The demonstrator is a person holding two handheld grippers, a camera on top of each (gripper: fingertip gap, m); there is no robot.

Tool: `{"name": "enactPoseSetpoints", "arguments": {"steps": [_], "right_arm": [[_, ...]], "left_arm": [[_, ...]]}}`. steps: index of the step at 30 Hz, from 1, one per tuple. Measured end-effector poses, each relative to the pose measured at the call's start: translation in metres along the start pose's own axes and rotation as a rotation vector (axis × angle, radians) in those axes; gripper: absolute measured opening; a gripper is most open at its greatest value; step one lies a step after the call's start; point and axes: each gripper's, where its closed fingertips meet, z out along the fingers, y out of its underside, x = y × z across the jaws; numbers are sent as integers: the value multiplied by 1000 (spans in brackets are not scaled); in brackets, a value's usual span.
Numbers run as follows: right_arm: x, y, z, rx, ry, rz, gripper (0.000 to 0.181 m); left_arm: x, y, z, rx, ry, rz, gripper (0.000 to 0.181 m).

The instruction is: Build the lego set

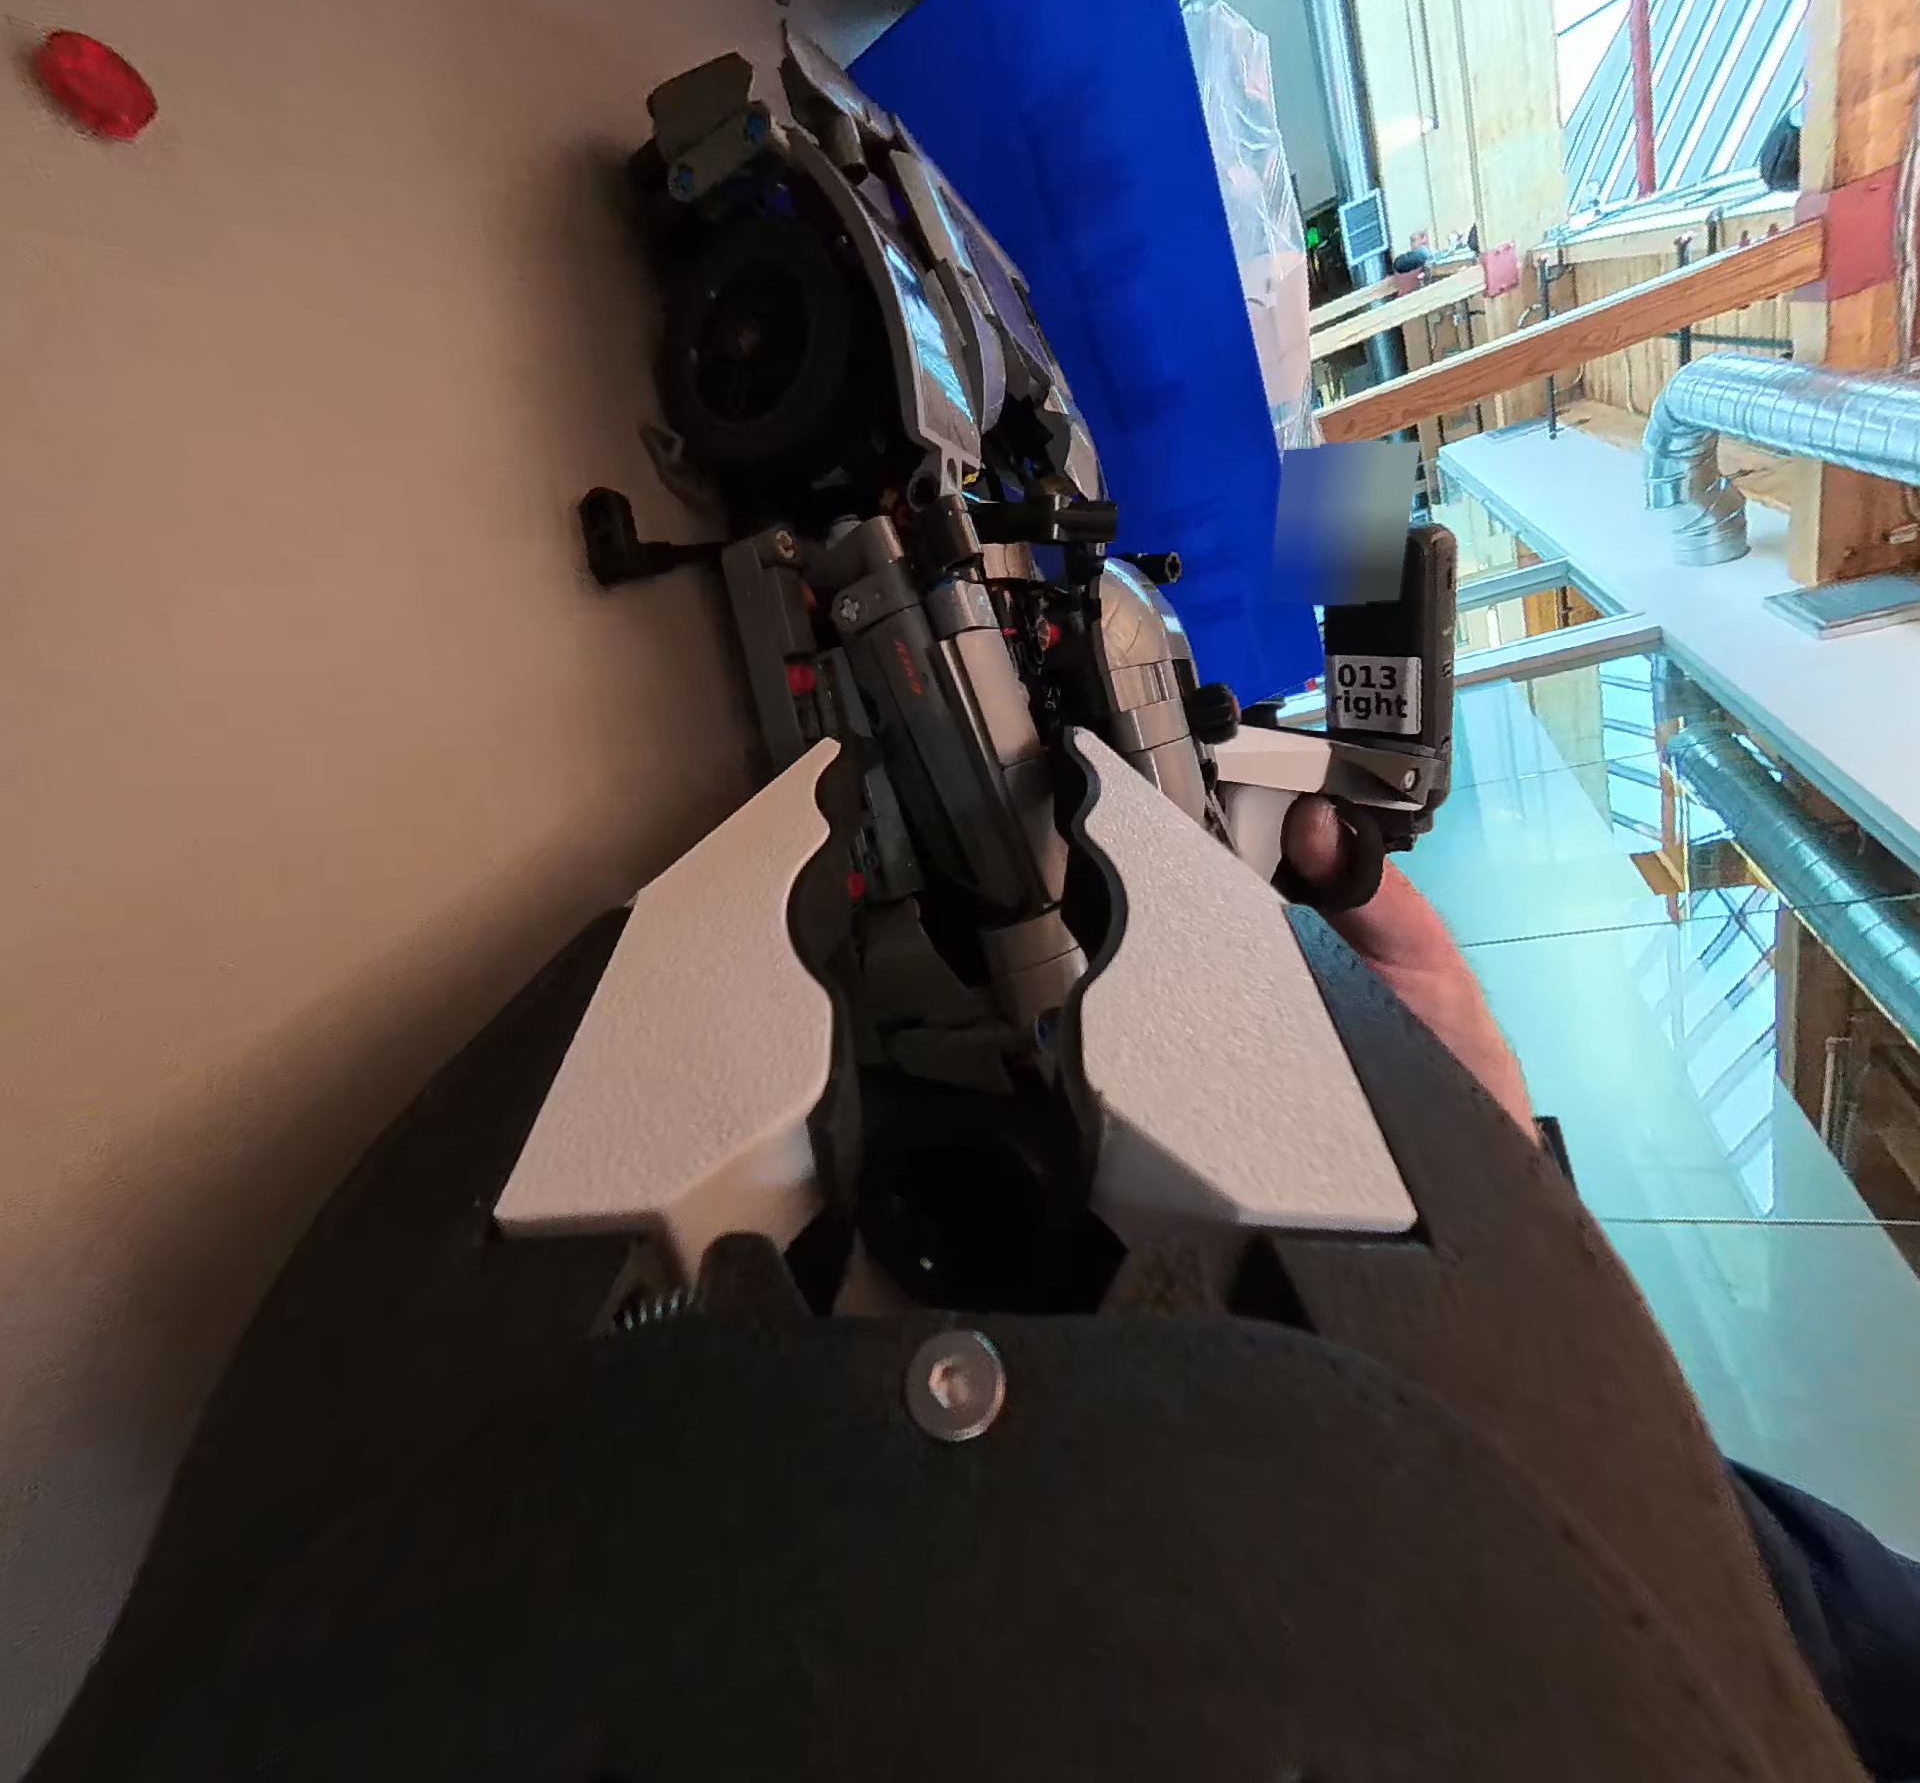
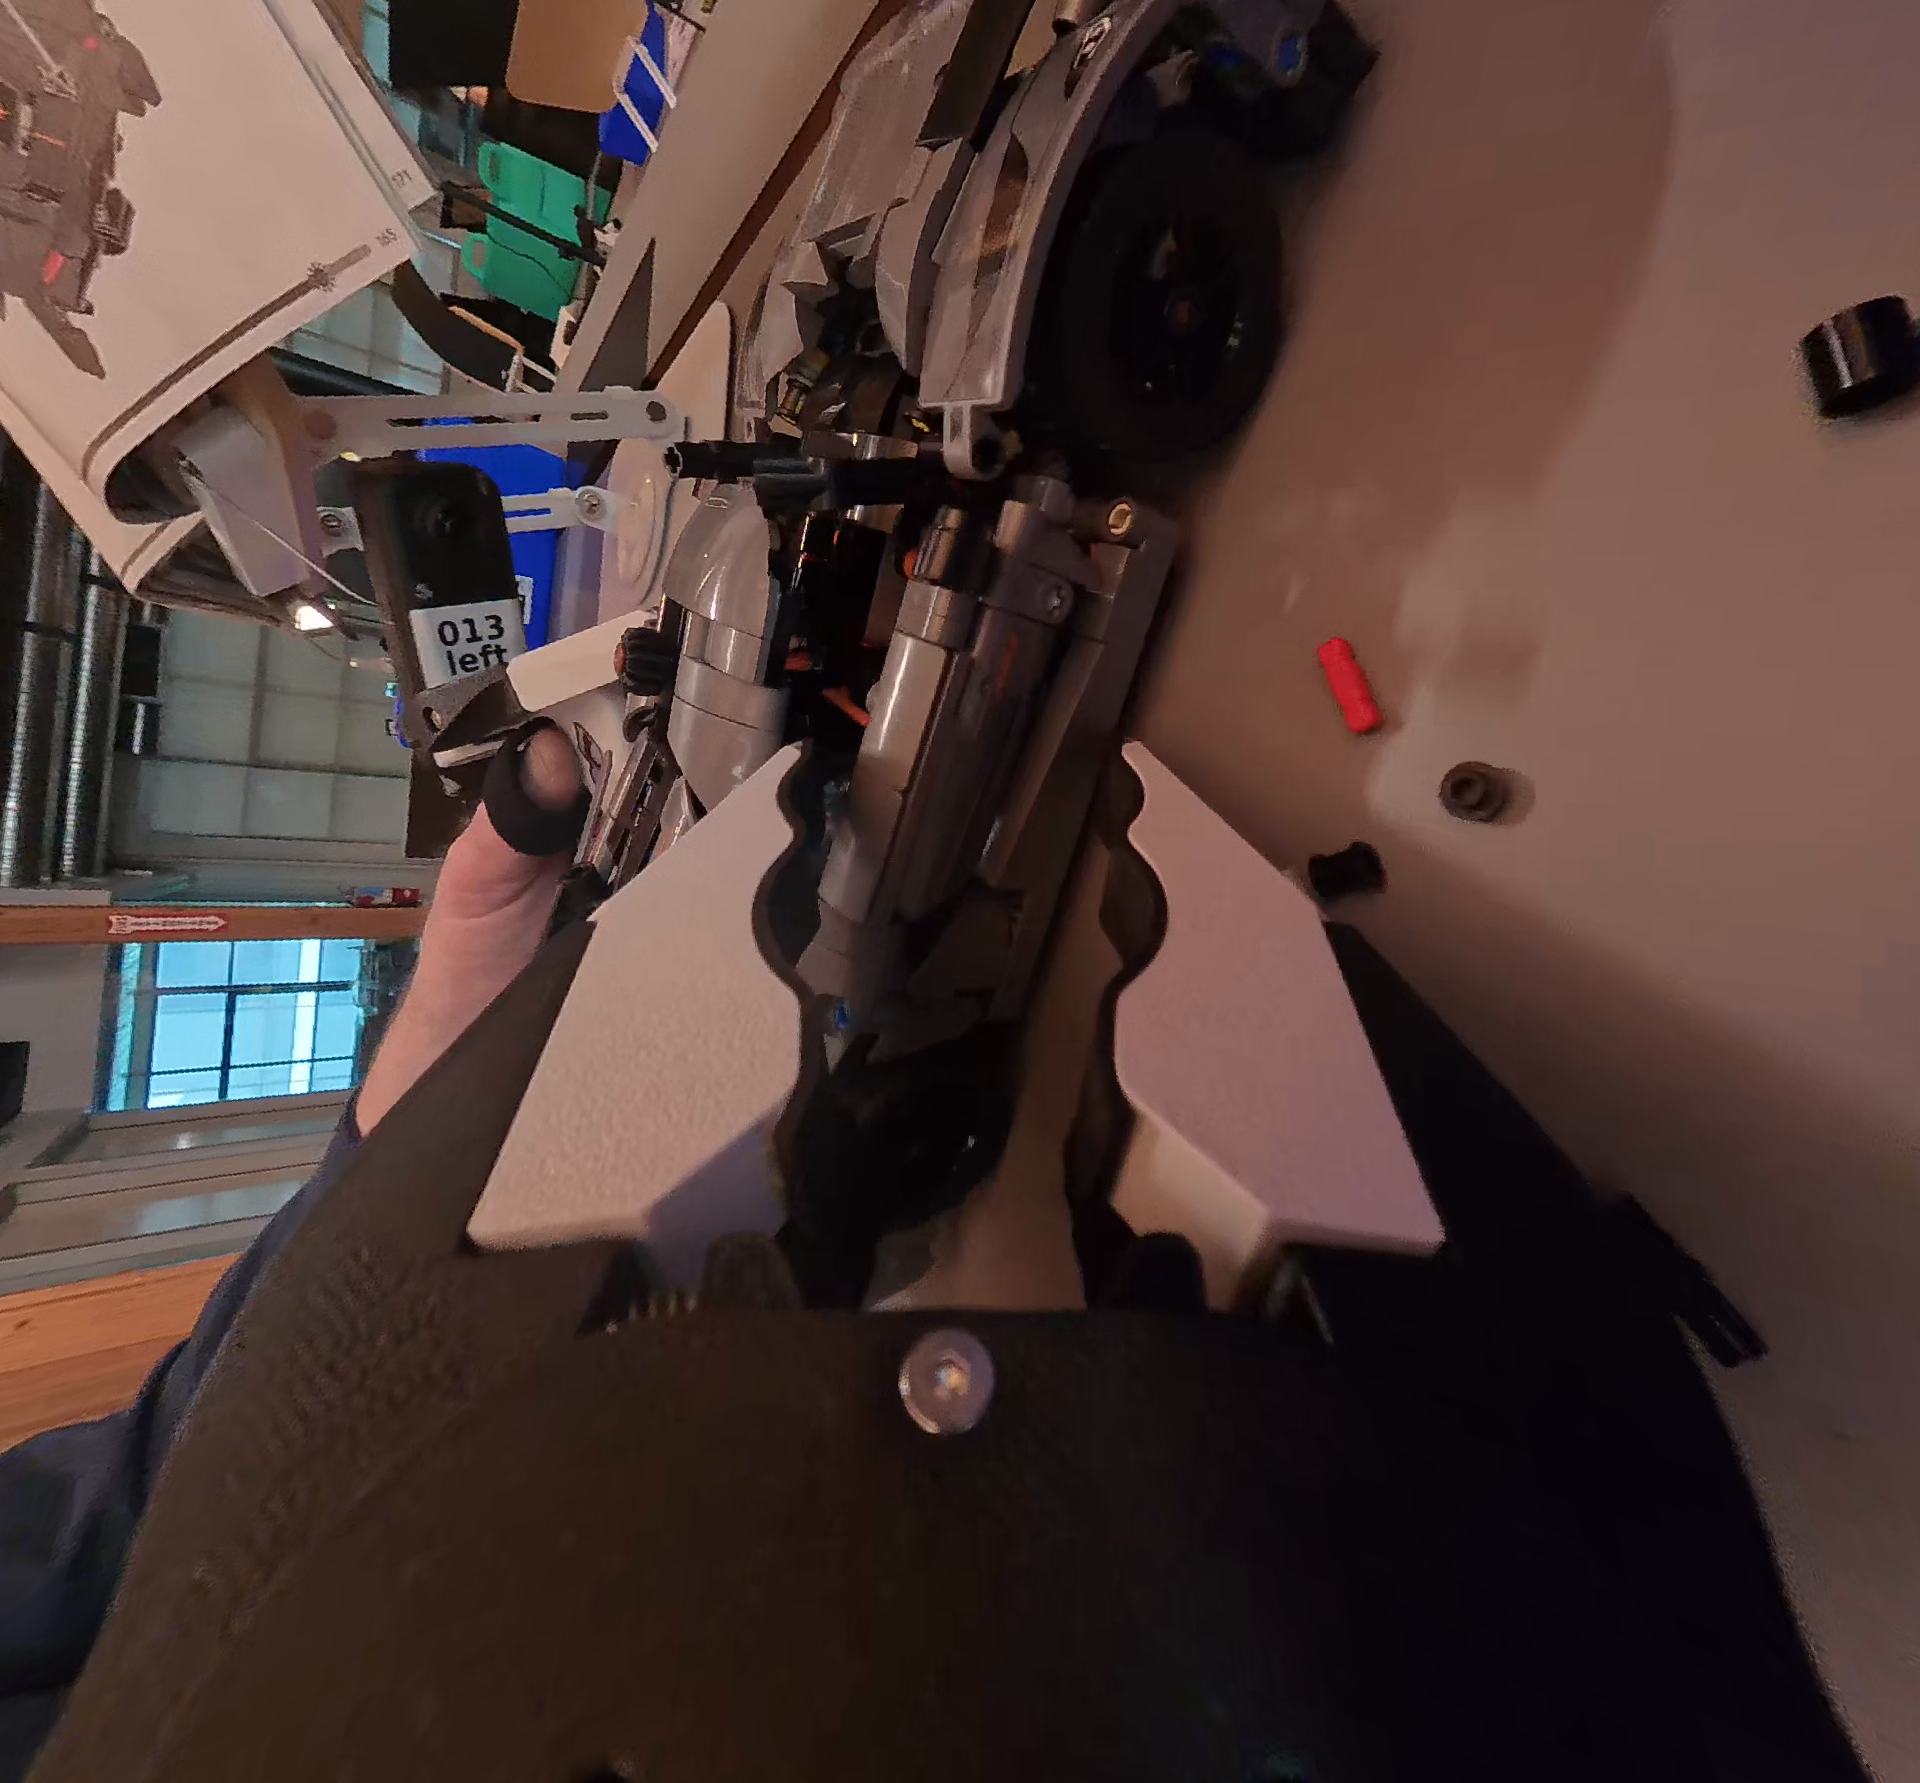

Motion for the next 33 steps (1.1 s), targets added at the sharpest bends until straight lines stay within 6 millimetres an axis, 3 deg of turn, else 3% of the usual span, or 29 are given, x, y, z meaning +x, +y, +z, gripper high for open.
{"name": "enactPoseSetpoints", "arguments": {"steps": [20,33], "right_arm": [[-24,10,-3,16,-27,-13,49],[-33,36,-3,-21,-42,-31,50]], "left_arm": [[15,10,-25,55,-36,60,33],[12,33,-44,77,-58,36,36]]}}
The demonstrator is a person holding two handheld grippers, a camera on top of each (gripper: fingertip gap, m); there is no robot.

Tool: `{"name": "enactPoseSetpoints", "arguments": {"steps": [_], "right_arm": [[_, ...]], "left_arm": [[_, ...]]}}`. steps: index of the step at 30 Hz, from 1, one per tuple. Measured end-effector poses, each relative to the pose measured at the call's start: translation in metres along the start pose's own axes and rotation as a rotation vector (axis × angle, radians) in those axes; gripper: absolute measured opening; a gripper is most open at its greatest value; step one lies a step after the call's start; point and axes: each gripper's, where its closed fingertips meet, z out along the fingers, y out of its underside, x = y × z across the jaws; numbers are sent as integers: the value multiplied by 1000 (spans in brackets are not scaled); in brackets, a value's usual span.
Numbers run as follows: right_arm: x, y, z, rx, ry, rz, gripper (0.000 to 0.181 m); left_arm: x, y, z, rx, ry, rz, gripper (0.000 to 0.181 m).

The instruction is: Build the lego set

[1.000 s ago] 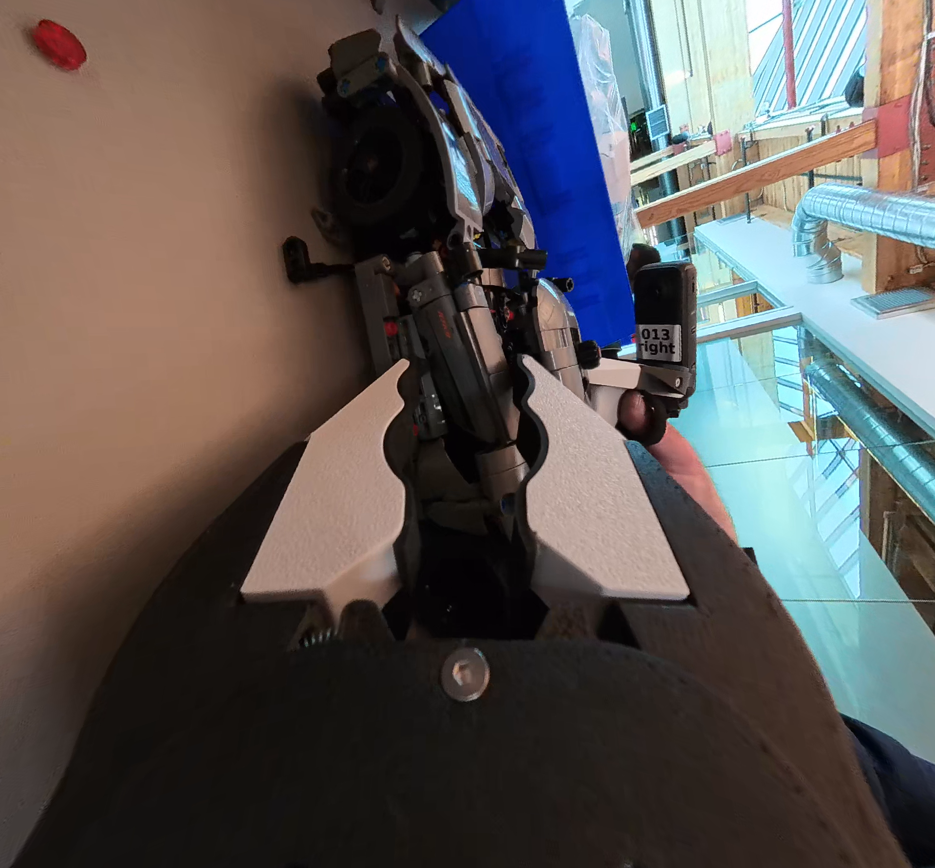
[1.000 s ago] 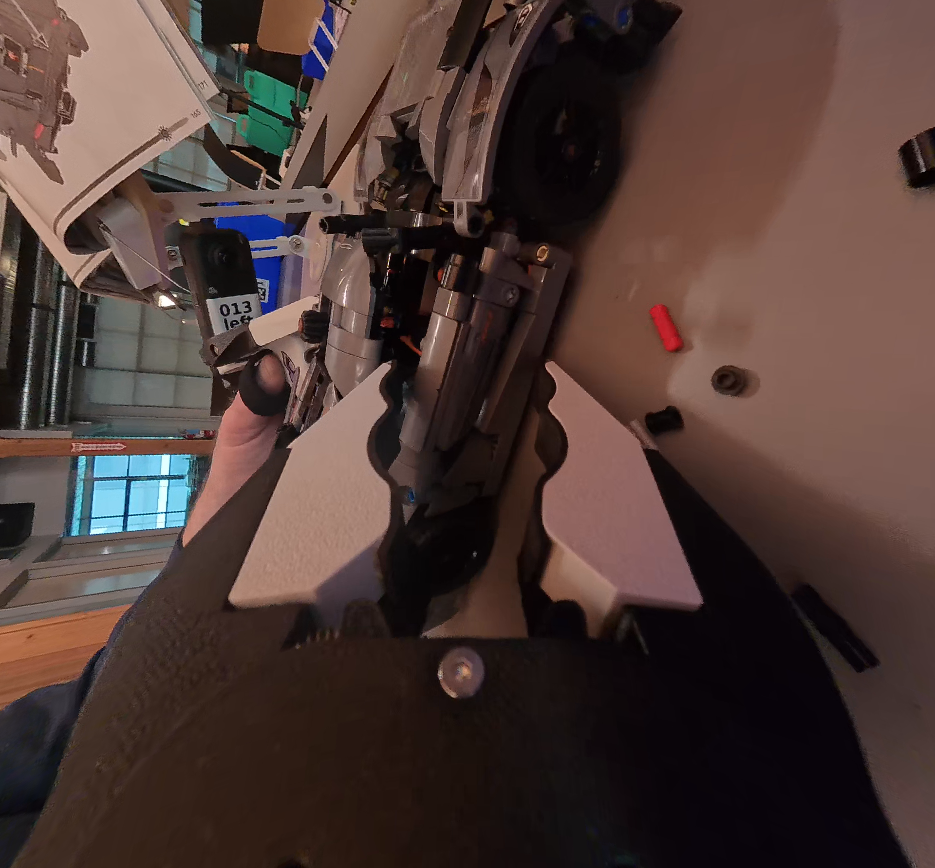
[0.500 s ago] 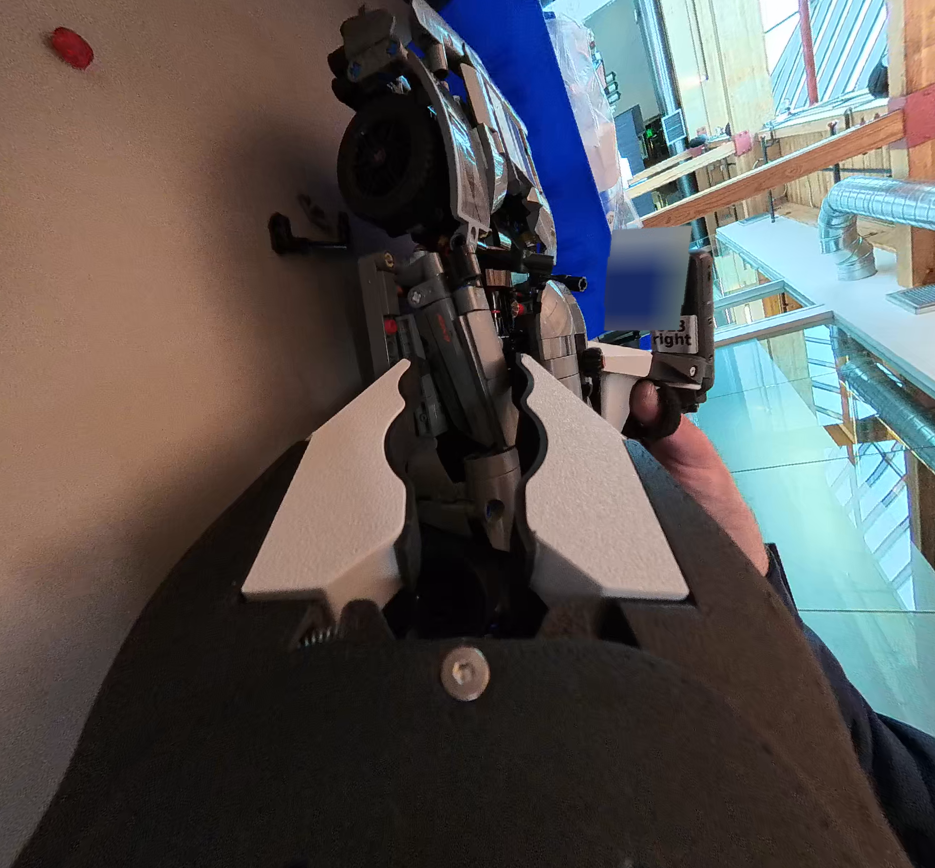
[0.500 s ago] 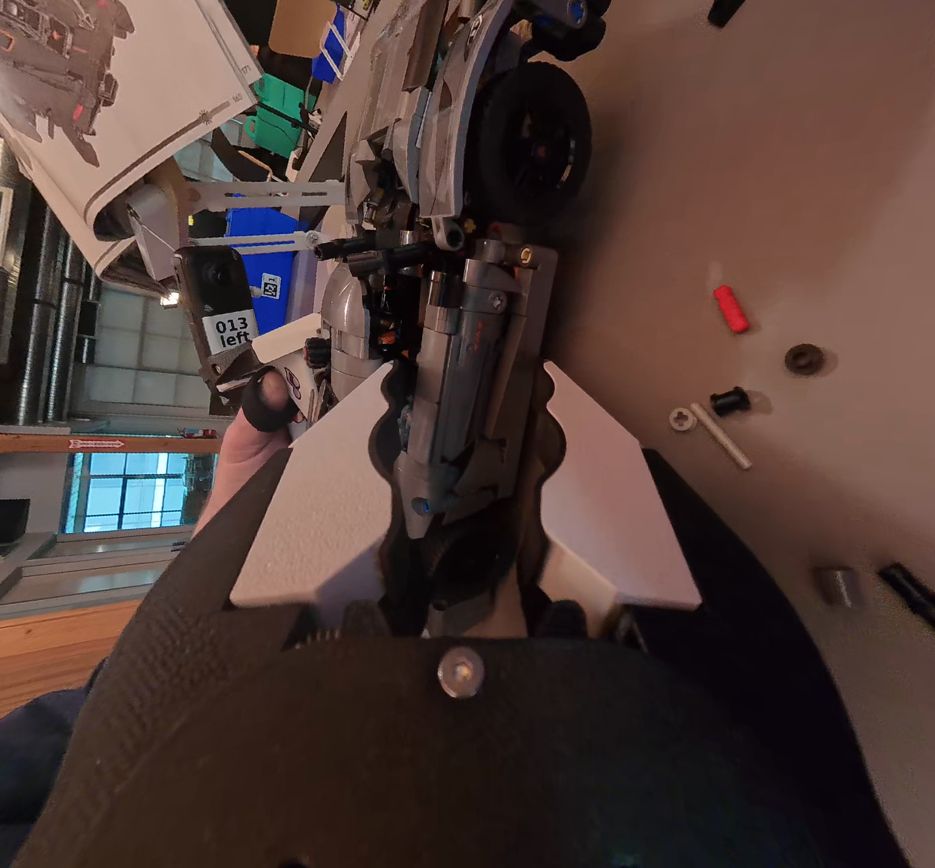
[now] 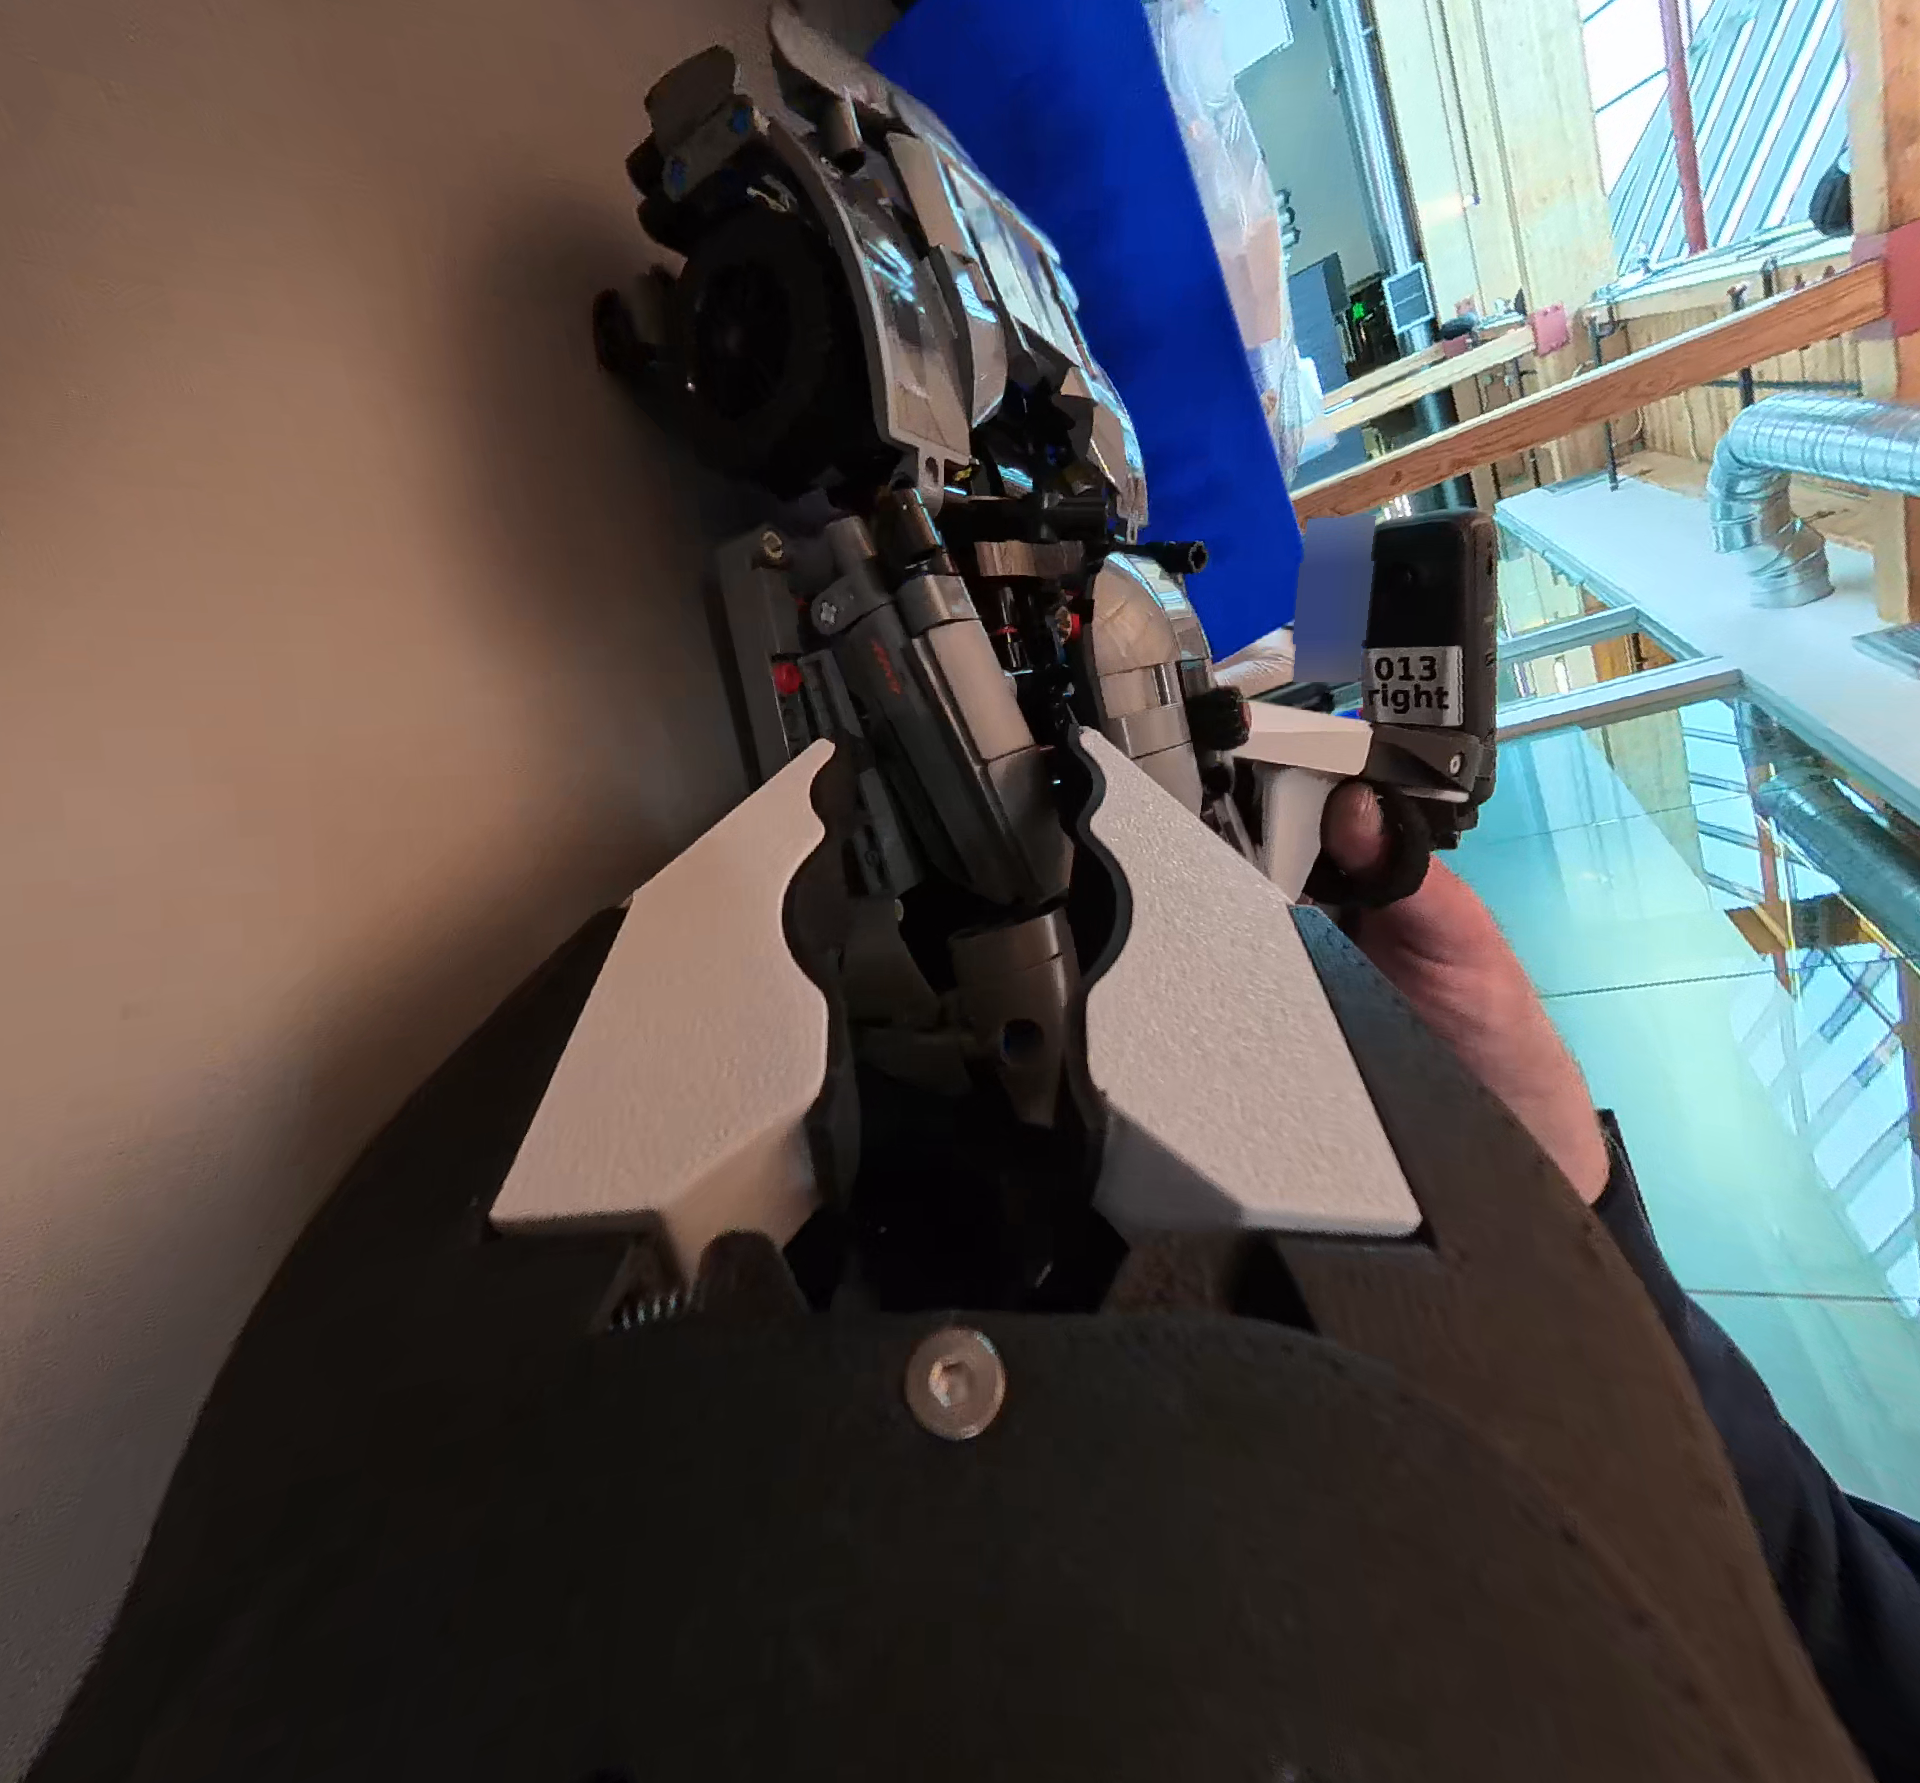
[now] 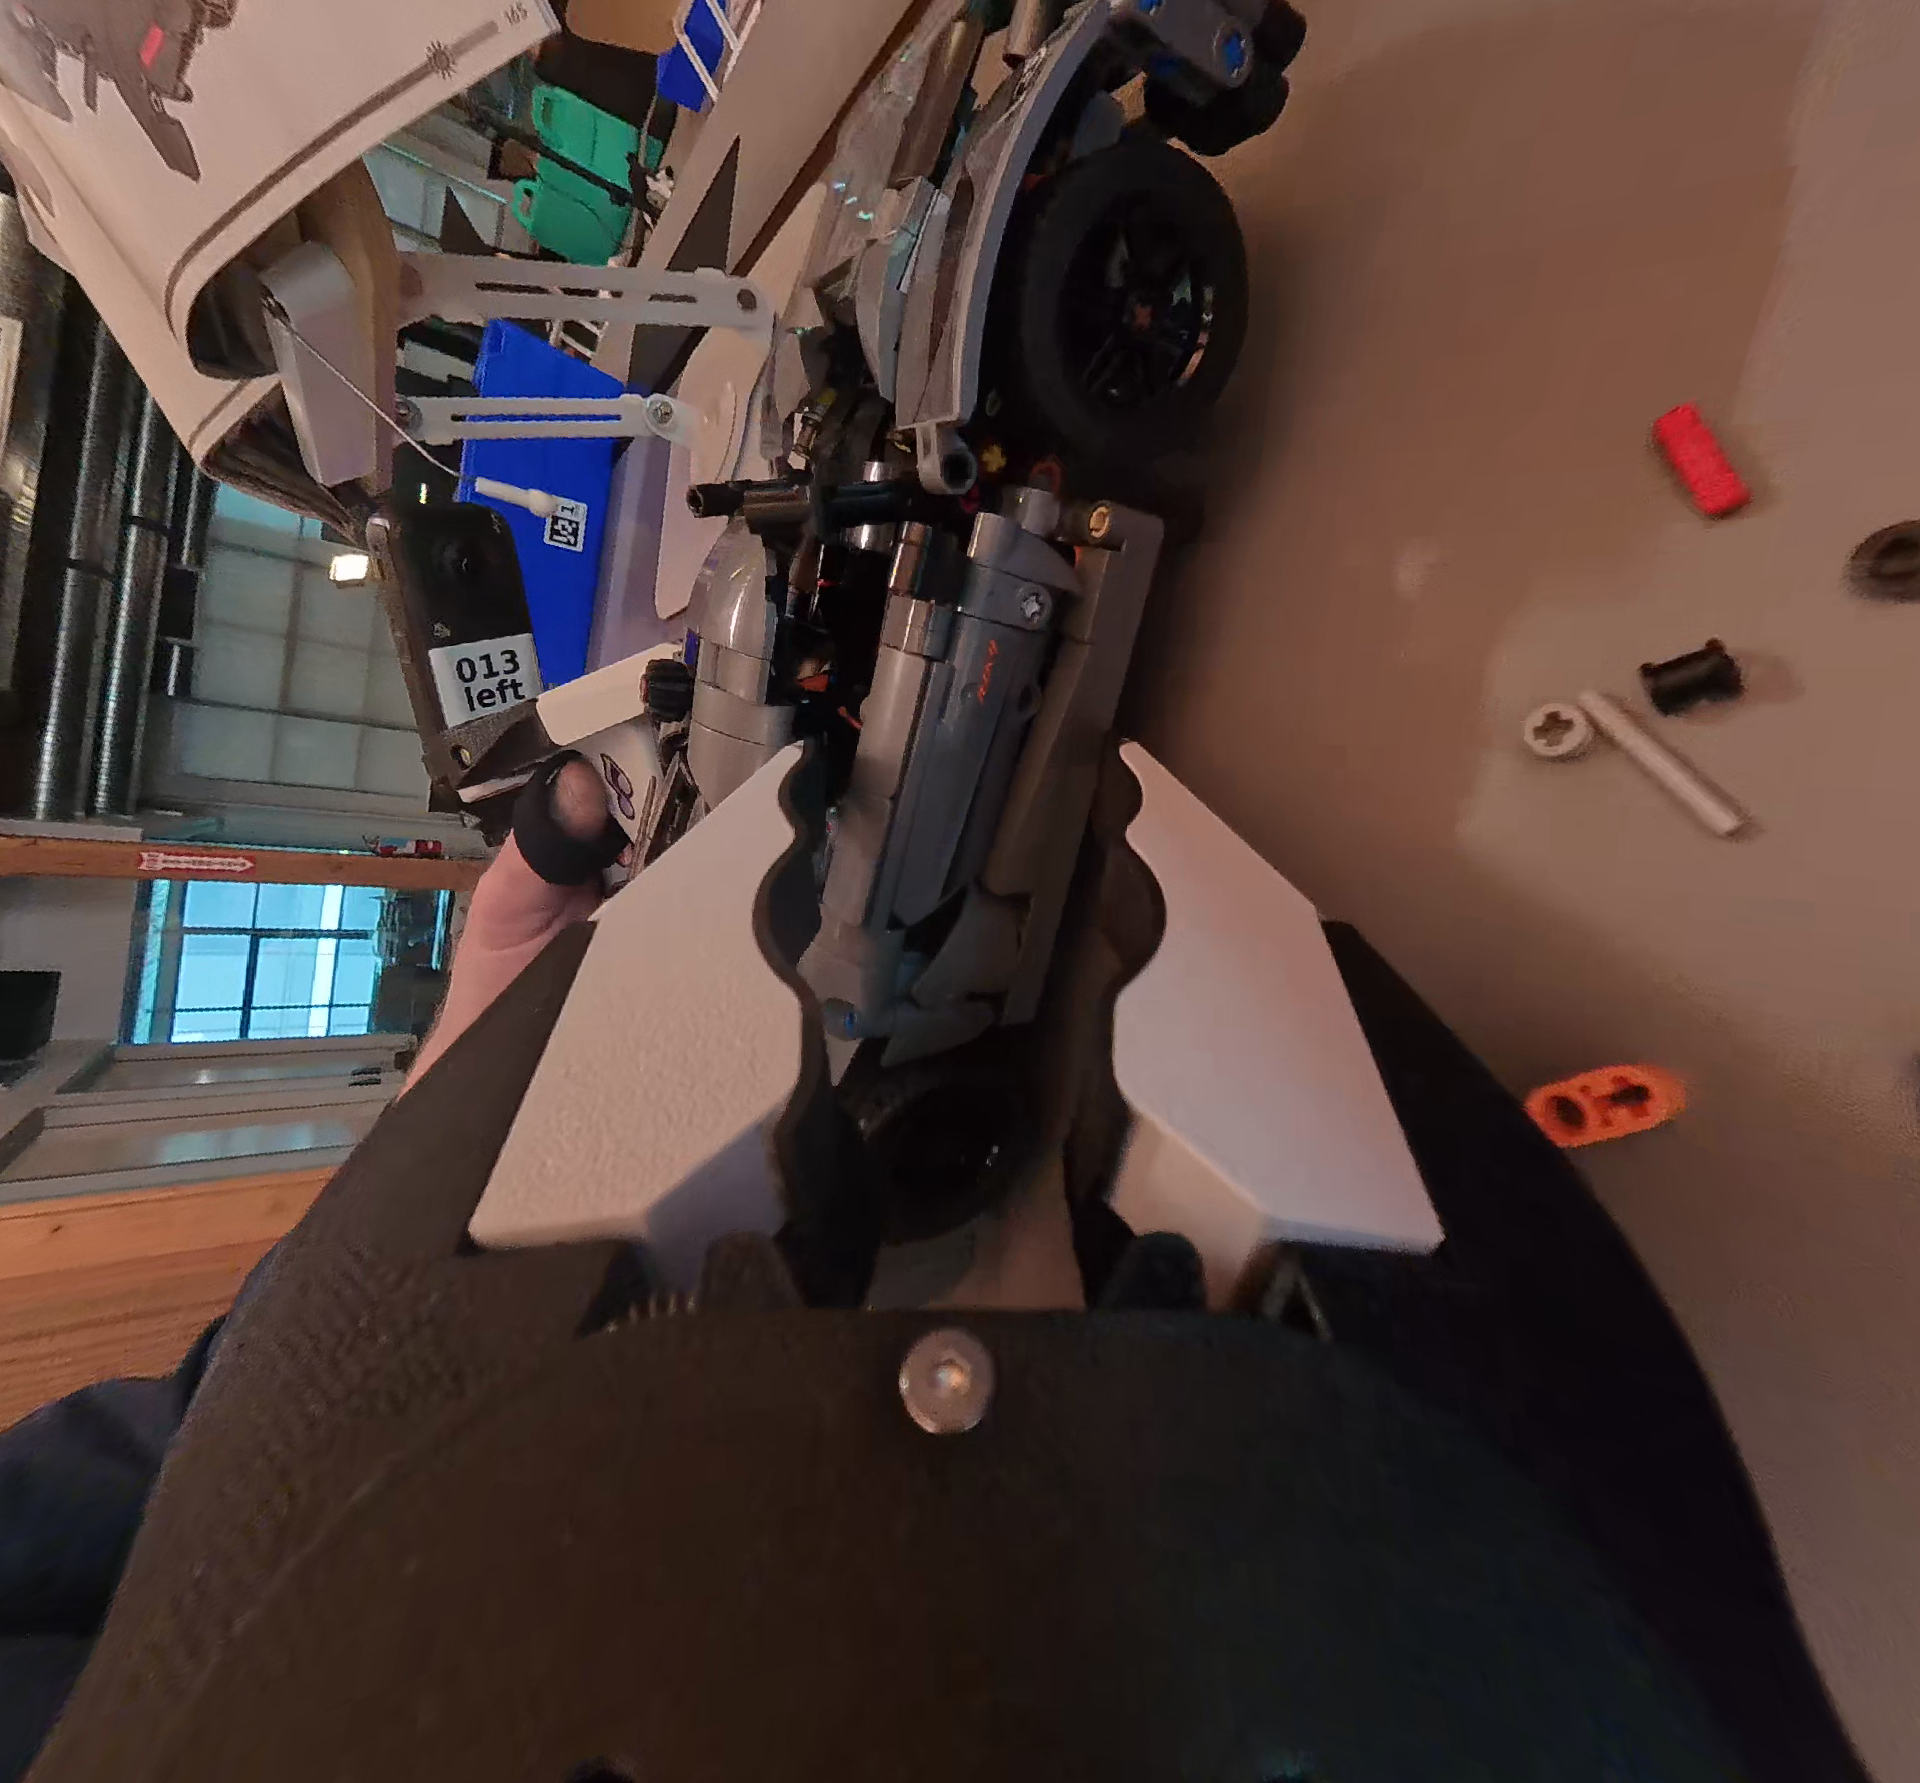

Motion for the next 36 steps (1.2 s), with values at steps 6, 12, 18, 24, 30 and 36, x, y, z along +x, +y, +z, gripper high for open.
{"name": "enactPoseSetpoints", "arguments": {"steps": [6,12,18,24,30,36], "right_arm": [[-6,10,9,-56,-15,-13,52],[-15,12,22,-105,-12,-67,53],[-28,12,34,-136,-47,-117,54],[-37,17,43,-189,-69,-147,53],[-49,20,59,-252,-127,-185,53],[-52,28,82,-385,-177,-214,51]], "left_arm": [[-7,12,-15,17,-31,-23,37],[-10,19,-32,73,-56,-37,37],[-13,23,-49,152,-81,-56,37],[-13,33,-63,209,-120,-70,37],[-13,40,-79,252,-161,-107,37],[-14,51,-94,282,-174,-117,40]]}}
